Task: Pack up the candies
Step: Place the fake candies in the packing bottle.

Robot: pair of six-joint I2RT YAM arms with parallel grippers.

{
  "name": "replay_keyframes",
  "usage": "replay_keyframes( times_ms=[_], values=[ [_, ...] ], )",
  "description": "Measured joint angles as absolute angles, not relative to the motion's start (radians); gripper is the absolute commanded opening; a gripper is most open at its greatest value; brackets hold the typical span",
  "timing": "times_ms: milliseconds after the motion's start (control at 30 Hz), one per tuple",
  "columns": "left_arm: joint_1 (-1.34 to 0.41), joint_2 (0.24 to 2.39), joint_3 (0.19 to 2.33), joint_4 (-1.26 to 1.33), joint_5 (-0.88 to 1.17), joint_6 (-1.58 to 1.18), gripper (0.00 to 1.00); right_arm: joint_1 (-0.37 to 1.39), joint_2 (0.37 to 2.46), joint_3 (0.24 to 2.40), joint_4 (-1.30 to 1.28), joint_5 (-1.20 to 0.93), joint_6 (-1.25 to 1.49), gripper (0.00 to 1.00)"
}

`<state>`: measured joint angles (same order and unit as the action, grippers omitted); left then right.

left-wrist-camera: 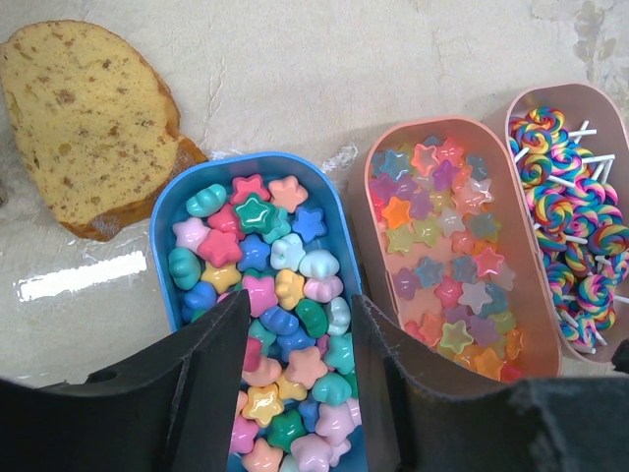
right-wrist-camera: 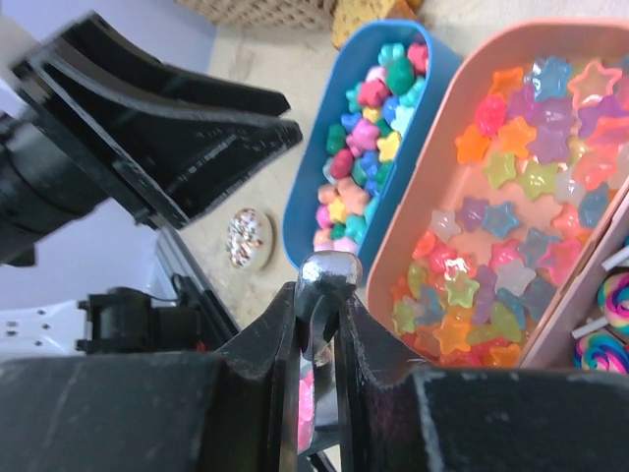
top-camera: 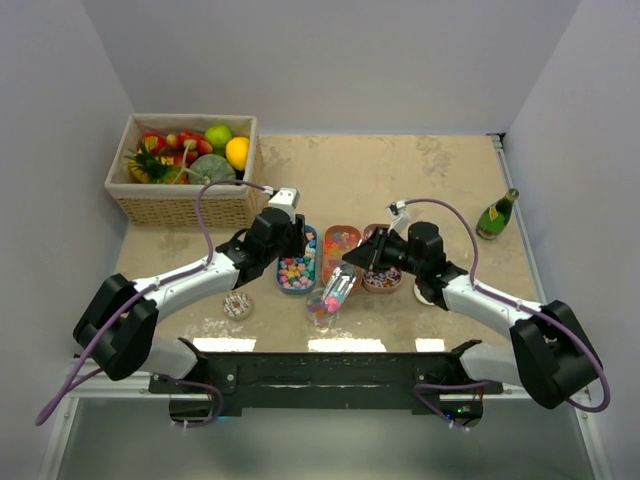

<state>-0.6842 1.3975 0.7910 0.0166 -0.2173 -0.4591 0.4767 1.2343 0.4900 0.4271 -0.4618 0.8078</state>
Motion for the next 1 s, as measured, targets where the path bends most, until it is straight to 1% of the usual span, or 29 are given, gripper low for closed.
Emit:
replay_keyframes(
  times_ms=[233,700,1000],
  values=[
    [-0.684,1.395,0.791,0.010,-0.220,-0.459,0.51,0.524,1.208,0.508,0.337,-0.393,0.728,0.00],
    [-0.684,1.368,0.791,-0.009,-0.241,-0.459,0.53,0.534,1.164,0.557,0.267,-0.299,0.640,0.00],
    [-0.684,1.312,0.786,-0.052,-0.278,-0.461,0.57,0.538,1.164,0.615,0.239,-0.275,0.584,0.00]
  ],
)
